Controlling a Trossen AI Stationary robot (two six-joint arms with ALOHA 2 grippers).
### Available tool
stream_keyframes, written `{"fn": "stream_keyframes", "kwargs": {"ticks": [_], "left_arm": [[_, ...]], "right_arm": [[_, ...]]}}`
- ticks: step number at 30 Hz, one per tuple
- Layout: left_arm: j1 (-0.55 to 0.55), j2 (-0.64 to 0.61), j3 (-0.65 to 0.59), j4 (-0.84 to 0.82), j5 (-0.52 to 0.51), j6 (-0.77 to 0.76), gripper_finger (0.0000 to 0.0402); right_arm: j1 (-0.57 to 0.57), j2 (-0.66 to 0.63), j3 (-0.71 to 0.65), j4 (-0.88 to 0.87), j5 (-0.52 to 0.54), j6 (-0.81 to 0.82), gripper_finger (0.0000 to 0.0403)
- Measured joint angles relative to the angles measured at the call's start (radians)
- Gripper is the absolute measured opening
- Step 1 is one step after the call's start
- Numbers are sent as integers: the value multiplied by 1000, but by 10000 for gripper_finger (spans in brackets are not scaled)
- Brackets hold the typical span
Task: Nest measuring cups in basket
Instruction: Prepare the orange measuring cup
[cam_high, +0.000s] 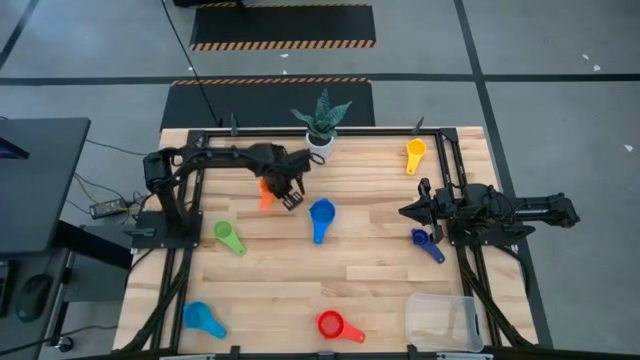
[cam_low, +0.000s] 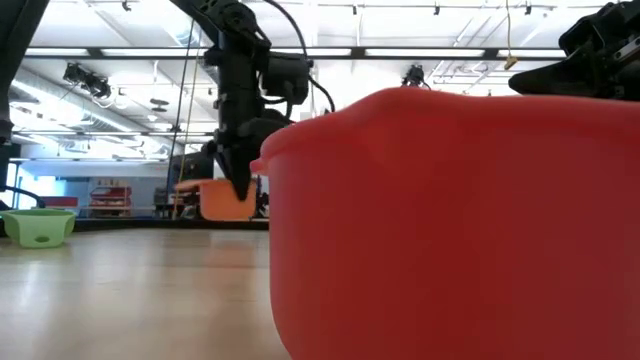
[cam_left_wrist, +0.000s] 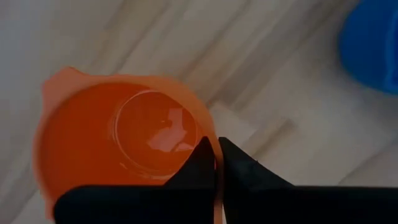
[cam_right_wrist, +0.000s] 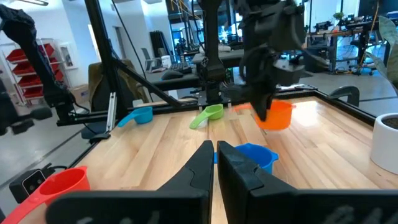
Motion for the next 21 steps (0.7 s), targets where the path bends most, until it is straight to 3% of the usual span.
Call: {"fn": "stream_keyframes", "kwargs": {"ticks": [3,10,21], "left_arm": [[-13,0,-26,77,2,-24,6],[2,-2,-97,83,0,-24,7],[5,-2,-103,104,-6,37,94]], "right_arm": [[0,0,0,0,0,0,27],[0,0,0,0,0,0,27],[0,0,0,0,0,0,27]]}}
